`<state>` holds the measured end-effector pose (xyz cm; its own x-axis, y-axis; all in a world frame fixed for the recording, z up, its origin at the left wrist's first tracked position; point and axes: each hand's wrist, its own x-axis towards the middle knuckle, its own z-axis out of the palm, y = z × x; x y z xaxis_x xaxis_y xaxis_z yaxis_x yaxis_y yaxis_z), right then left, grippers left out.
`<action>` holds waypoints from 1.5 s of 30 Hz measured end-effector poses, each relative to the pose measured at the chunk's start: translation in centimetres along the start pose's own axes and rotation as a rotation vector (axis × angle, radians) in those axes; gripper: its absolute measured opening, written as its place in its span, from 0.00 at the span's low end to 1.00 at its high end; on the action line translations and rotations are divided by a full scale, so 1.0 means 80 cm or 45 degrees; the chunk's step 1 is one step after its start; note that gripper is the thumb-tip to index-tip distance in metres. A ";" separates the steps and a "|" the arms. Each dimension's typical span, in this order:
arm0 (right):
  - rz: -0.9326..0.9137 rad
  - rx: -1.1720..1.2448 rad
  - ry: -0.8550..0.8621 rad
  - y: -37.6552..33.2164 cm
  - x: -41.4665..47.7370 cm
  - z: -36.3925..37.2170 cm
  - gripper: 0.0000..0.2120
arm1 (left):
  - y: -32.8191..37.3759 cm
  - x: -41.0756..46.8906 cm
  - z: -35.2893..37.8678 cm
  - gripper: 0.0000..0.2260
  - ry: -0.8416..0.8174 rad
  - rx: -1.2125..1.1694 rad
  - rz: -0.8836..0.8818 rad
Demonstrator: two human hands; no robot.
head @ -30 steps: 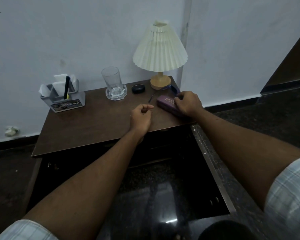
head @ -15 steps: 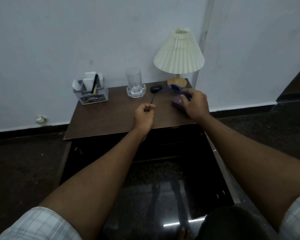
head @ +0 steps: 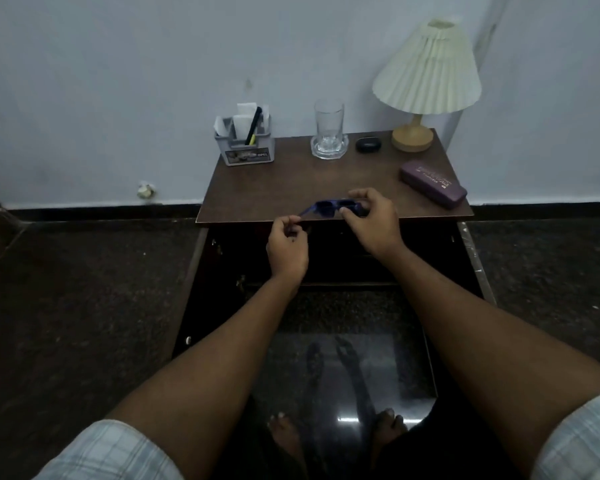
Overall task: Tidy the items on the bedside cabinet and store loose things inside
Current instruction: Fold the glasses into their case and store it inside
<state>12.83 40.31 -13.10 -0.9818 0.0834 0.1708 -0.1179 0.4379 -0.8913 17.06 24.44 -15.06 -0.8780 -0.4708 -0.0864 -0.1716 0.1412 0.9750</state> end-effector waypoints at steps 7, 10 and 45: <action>0.164 0.478 0.034 0.013 0.011 0.017 0.14 | 0.009 0.015 0.009 0.17 0.048 -0.313 0.076; 0.243 0.649 0.061 0.021 0.013 0.018 0.13 | 0.006 0.033 0.005 0.16 0.020 -0.279 0.152; 0.423 1.017 -0.235 -0.010 0.032 0.000 0.10 | 0.009 0.058 0.016 0.07 -0.144 0.201 0.517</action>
<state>10.40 40.20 -11.93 -0.9841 -0.0807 -0.1582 0.1765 -0.3451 -0.9218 12.28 23.45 -15.05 -0.9302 -0.2527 0.2660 0.1384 0.4297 0.8923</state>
